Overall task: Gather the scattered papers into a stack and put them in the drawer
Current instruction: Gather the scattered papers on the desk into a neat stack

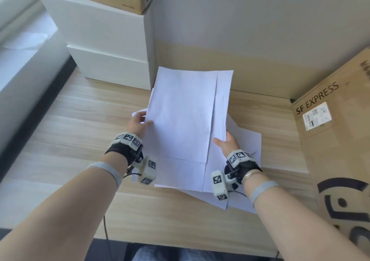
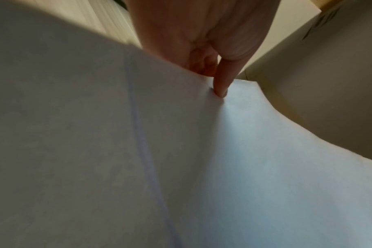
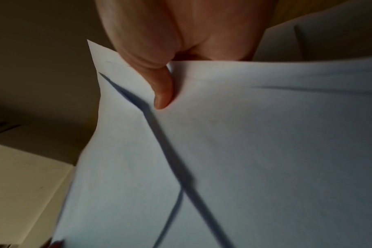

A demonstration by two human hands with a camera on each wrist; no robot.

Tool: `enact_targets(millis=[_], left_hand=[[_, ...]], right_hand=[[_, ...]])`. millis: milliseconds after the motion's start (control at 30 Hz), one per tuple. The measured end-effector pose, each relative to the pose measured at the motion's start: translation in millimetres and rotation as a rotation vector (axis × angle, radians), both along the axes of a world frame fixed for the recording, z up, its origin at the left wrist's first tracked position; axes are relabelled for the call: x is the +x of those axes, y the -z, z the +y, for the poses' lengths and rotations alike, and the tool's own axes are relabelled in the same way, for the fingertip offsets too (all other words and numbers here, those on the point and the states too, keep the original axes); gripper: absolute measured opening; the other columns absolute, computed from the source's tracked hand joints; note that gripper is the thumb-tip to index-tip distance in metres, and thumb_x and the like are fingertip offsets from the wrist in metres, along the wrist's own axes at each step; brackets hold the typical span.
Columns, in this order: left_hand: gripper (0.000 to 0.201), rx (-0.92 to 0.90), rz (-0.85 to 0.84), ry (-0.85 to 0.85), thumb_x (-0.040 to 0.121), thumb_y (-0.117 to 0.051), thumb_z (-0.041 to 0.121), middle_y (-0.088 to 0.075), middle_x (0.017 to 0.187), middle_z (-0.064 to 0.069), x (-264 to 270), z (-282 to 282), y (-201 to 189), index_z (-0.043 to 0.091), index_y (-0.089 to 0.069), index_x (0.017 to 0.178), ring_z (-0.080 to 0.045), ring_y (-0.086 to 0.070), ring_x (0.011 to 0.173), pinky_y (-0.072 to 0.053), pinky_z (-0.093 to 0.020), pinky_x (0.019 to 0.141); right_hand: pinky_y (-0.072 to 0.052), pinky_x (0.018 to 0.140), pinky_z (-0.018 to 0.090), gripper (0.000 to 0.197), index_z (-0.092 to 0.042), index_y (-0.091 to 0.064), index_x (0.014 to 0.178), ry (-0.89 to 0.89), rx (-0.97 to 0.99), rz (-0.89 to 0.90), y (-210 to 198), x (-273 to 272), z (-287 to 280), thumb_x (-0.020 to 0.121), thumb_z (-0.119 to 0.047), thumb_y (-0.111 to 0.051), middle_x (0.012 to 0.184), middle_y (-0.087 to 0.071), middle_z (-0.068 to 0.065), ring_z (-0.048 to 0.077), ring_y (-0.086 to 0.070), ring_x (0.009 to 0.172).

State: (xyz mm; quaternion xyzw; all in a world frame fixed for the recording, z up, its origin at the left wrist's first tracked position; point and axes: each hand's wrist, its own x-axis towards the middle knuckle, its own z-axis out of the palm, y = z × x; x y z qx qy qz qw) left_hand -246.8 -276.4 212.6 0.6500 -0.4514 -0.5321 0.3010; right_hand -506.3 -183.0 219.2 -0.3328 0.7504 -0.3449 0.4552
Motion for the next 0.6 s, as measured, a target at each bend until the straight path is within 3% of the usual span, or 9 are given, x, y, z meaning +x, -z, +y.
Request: enact_targets(millis=[67,133,200,267,333,433,533,600], left_hand=[[0.012,0.061,-0.010,0.013,0.087,-0.052,0.008,-0.055,0.083,-0.001,-9,1,2,0.017,-0.055,0.095,-0.020,-0.050,0.087,-0.040,-0.024,0.062],[0.012,0.118,0.000,0.013,0.088,-0.051,0.014,-0.048,0.075,0.002,-15,-1,4,0.020,-0.046,0.080,-0.020,-0.048,0.086,-0.038,-0.026,0.061],[0.015,0.148,0.020,0.048,0.086,-0.055,0.022,-0.052,0.084,-0.004,-19,-1,3,0.017,-0.043,0.091,-0.024,-0.051,0.090,-0.043,-0.032,0.075],[0.040,0.187,0.047,0.066,0.075,-0.063,0.031,-0.057,0.102,-0.015,-22,-2,6,0.018,-0.038,0.105,-0.032,-0.058,0.097,-0.047,-0.044,0.093],[0.048,0.196,0.085,0.055,0.075,-0.068,0.022,-0.059,0.106,-0.018,-26,-2,5,0.022,-0.035,0.109,-0.037,-0.061,0.099,-0.047,-0.055,0.096],[0.055,0.114,0.116,0.002,0.079,-0.065,0.003,-0.061,0.094,-0.016,-37,-4,-10,0.020,-0.032,0.119,-0.029,-0.057,0.086,-0.048,-0.051,0.094],[0.063,-0.006,0.143,-0.003,0.080,-0.063,-0.001,-0.062,0.114,-0.019,-46,-9,-28,0.011,-0.035,0.135,-0.029,-0.061,0.097,-0.048,-0.046,0.098],[0.053,-0.067,0.194,-0.009,0.080,-0.062,-0.002,-0.062,0.121,-0.016,-53,-12,-41,0.007,-0.046,0.129,-0.030,-0.061,0.107,-0.046,-0.046,0.101]], right_hand=[[-0.039,0.105,0.035,0.044,-0.004,-0.048,0.132,-0.003,-0.025,-0.021,-3,3,1,0.089,0.004,-0.053,0.130,-0.056,0.014,0.024,-0.053,0.118],[-0.040,0.101,0.030,0.044,-0.004,-0.048,0.132,0.006,-0.040,-0.059,-7,6,1,0.089,0.004,-0.053,0.130,-0.056,0.013,0.022,-0.053,0.118],[-0.038,0.094,0.023,0.045,-0.005,-0.046,0.134,0.008,-0.049,-0.098,-15,8,2,0.090,0.001,-0.053,0.130,-0.055,0.009,0.015,-0.051,0.114],[-0.037,0.096,0.023,0.044,-0.008,-0.045,0.136,0.038,-0.048,-0.135,-22,10,1,0.093,-0.007,-0.052,0.135,-0.053,0.007,0.018,-0.050,0.121],[-0.033,0.106,0.027,0.046,-0.011,-0.040,0.140,0.120,-0.034,-0.190,-33,10,0,0.097,-0.024,-0.046,0.143,-0.046,0.005,0.021,-0.042,0.133],[-0.021,0.113,0.028,0.055,-0.009,-0.031,0.145,0.201,-0.023,-0.266,-49,4,-5,0.099,-0.039,-0.036,0.144,-0.038,0.001,0.017,-0.030,0.139],[-0.033,0.090,0.014,0.043,-0.005,-0.043,0.136,0.094,-0.107,-0.105,-65,5,-11,0.095,-0.016,-0.051,0.123,-0.052,0.001,0.009,-0.045,0.113],[-0.037,0.086,0.017,0.036,-0.003,-0.050,0.129,0.113,-0.150,-0.049,-75,1,-16,0.092,-0.005,-0.052,0.120,-0.059,0.008,0.012,-0.051,0.104]])
